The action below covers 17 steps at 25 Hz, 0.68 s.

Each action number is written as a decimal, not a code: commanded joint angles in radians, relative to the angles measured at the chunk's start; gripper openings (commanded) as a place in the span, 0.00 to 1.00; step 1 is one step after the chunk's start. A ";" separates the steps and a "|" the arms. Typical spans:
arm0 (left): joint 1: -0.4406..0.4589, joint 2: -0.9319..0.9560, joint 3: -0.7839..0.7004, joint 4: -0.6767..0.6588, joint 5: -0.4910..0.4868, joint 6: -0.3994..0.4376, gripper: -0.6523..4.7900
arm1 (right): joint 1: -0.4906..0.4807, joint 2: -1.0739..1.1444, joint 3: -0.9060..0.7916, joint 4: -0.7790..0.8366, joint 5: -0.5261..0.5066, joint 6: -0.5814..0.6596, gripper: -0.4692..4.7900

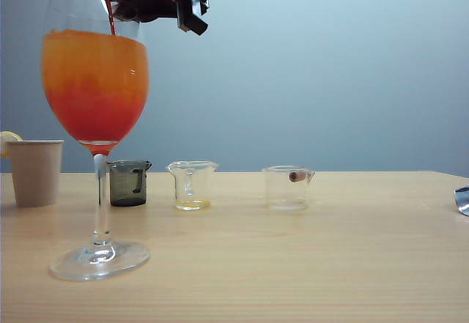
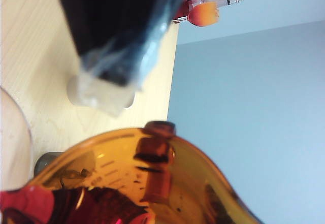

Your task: Pick up the fourth measuring cup from the left, pour the grenadine inside into the goblet, and finally put the measuring cup back in its original place.

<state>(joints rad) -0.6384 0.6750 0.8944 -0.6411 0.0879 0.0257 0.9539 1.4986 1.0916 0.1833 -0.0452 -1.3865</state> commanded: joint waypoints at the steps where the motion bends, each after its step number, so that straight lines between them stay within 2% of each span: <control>1: 0.002 -0.002 0.005 0.006 0.007 0.001 0.11 | 0.002 -0.008 0.008 0.032 0.002 -0.006 0.09; 17: 0.002 -0.002 0.005 0.006 0.007 0.001 0.11 | 0.007 -0.008 0.008 0.062 0.000 -0.040 0.09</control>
<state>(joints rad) -0.6384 0.6750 0.8944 -0.6411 0.0879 0.0257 0.9546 1.4982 1.0916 0.2199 -0.0456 -1.4250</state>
